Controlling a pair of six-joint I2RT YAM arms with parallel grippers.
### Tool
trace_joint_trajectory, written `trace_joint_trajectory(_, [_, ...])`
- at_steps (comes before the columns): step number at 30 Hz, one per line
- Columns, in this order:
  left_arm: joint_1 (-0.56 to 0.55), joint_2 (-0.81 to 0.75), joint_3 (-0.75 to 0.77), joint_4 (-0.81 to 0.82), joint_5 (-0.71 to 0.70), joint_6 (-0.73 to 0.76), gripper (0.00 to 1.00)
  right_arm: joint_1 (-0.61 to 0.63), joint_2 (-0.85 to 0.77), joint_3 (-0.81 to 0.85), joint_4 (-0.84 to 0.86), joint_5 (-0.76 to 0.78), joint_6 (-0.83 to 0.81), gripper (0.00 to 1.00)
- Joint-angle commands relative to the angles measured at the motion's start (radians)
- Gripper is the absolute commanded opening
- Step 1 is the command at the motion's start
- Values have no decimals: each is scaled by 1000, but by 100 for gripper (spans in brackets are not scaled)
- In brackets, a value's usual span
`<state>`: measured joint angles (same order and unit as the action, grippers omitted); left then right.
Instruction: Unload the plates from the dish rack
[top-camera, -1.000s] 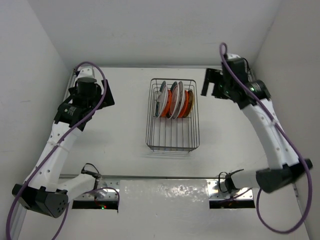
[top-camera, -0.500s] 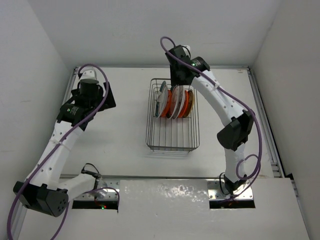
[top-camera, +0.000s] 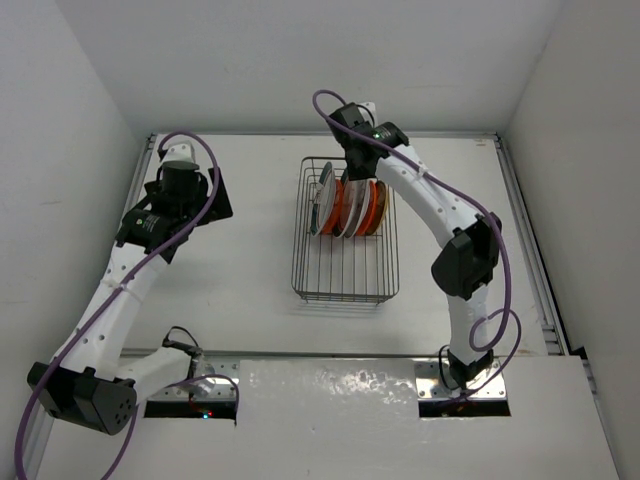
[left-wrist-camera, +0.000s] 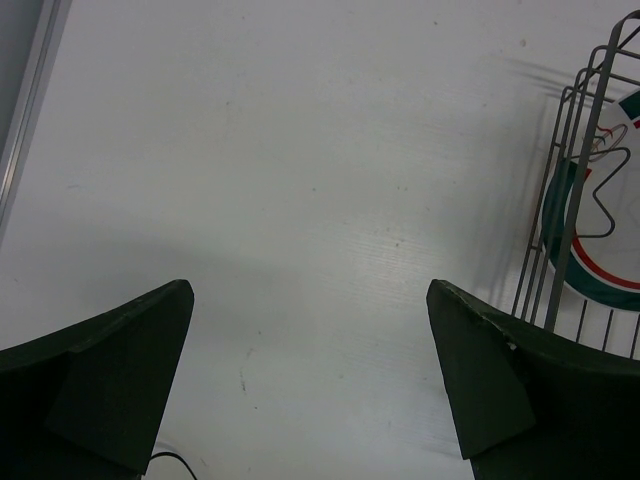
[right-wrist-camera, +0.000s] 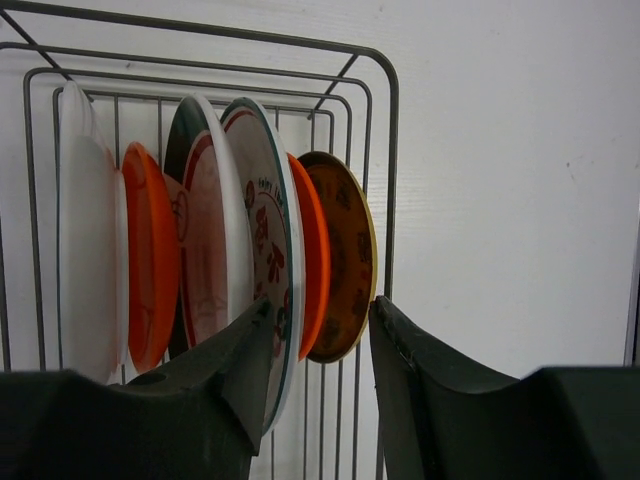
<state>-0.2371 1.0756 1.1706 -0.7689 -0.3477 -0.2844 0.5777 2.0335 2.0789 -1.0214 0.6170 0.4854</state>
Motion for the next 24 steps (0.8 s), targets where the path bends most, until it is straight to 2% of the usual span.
trace_joint_trajectory(1, [-8,-3,12,42,10,14,100,-4,13,9,46,13,-18,42])
trace_joint_trajectory(3, [-8,-3,9,45,12,14,100,-6,28,7,41,24,-16,40])
trace_joint_trajectory(6, [-8,-8,3,46,9,16,100,-13,36,-25,53,20,-15,32])
trace_joint_trajectory(9, [-8,-9,6,45,9,16,100,-13,47,-42,55,20,-2,28])
trace_joint_trajectory(13, [-8,4,64,16,16,11,100,-15,47,-51,50,24,15,22])
trace_joint_trajectory(16, [-8,21,99,7,19,8,100,-16,50,-34,29,26,18,10])
trace_joint_trajectory(17, [-8,26,107,3,26,7,100,-15,50,-1,17,33,19,0])
trace_joint_trajectory(24, [-8,56,152,11,79,-6,100,-16,1,210,-126,185,-25,0])
